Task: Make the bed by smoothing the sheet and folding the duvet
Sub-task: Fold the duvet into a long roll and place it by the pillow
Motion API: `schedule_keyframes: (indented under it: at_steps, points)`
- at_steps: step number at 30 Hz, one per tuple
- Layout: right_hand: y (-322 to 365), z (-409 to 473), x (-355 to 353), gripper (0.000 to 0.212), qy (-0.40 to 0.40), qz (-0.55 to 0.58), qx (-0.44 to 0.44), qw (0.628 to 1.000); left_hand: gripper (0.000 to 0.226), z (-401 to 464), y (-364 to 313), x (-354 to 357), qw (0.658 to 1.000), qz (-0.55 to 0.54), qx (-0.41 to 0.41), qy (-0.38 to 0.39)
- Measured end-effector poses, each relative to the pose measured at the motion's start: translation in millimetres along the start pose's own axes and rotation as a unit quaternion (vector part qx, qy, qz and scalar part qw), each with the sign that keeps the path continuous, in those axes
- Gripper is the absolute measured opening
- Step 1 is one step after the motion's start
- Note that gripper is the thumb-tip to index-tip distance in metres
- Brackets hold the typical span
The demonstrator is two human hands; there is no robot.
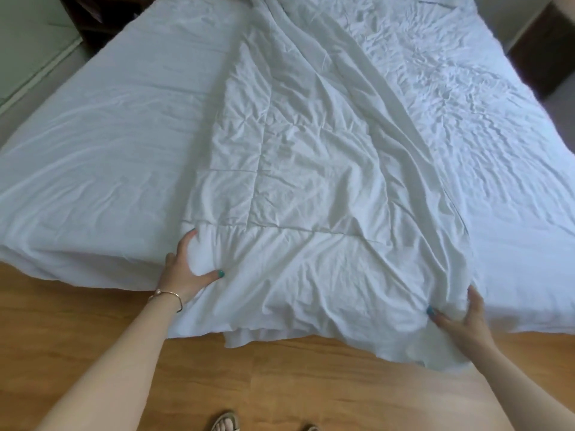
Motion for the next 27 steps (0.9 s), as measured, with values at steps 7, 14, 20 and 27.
schedule_keyframes:
  at_steps: [7,14,20,27]
  points:
    - [-14,-3,-26,0.082,-0.027,-0.064,0.032,0.997,0.084,-21,19,-5,0.998,0.057,-0.011,-0.024]
    - [36,-62,28,0.098,-0.041,-0.234,0.125,0.963,0.078,-47,-12,17,0.978,0.168,-0.096,0.082]
    - [139,-132,131,0.077,0.171,-0.259,-0.003,0.951,0.061,-70,11,-18,0.96,0.141,-0.065,0.232]
    - [276,-275,280,0.071,0.341,-0.316,-0.105,0.879,0.047,-78,74,-124,0.94,0.13,-0.055,0.312]
Point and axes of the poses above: each hand's wrist, its own z-axis towards the middle knuckle, its own x-axis out of the palm, y = z × x, the point moved 5 cm from there along z, towards the middle knuckle, and after that the axes turned 2 degrees about -y, right-handed, at the moved point
